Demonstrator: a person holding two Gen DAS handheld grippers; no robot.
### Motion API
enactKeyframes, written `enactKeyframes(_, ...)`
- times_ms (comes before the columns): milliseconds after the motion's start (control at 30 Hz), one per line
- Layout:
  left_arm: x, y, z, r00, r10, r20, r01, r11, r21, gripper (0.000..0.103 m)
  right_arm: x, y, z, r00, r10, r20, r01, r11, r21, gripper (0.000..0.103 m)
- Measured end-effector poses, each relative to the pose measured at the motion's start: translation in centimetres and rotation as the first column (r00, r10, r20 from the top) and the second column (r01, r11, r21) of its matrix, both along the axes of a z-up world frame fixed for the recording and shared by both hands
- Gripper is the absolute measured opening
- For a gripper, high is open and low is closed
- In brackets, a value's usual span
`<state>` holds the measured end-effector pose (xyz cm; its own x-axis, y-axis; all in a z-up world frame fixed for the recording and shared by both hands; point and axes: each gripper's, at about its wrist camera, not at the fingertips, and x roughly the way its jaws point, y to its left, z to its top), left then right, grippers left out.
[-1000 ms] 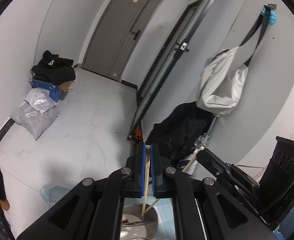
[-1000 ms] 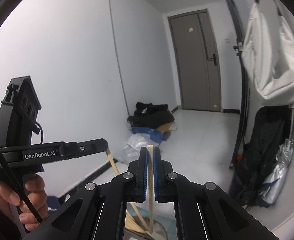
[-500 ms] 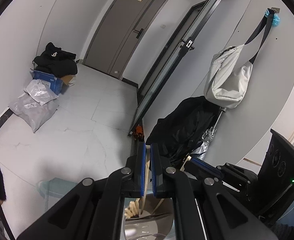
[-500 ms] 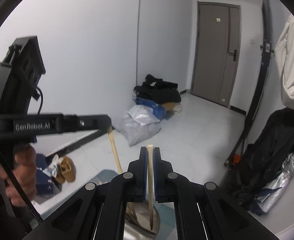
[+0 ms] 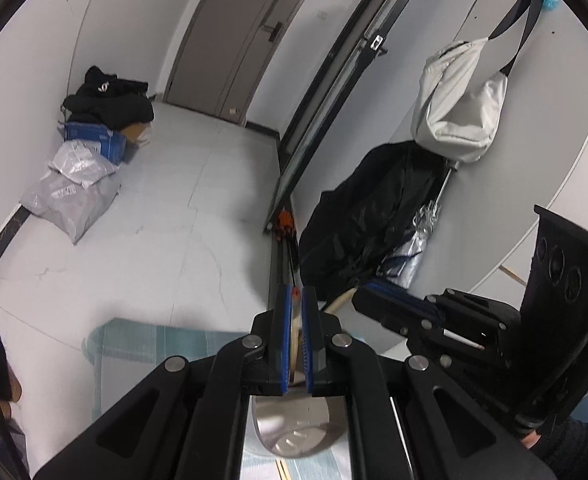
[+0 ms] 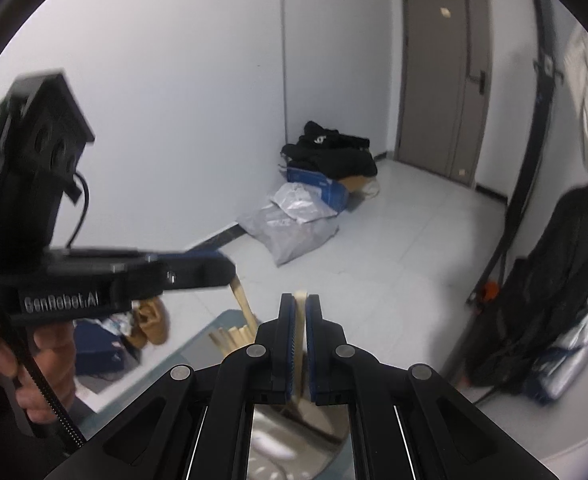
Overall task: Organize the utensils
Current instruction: 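Lower both chopsticks into the white holder and open both tools, then withdraw both open tools from the holder and lower them toward the cloth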
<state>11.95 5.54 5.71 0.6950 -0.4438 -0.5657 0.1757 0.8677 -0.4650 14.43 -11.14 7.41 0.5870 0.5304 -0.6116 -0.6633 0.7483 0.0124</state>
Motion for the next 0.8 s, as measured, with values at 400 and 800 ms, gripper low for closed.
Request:
enactKeyframes(400,-3.0,-0.1,1.0,0.997,0.072,-0.010,-0.071,0.995,0.071,0.056,-1.7,-2.9,0.2,0.994,-0.086,-0.070,0.092,0.992,0.087,0.023)
enactKeyframes(800,-8.2,-1.4,2.6,0.985,0.166,0.039,-0.171,0.971,0.166,0.077,-7.1,-6.0,0.9,0.979,-0.187,-0.083,0.200,0.961,0.190,0.047)
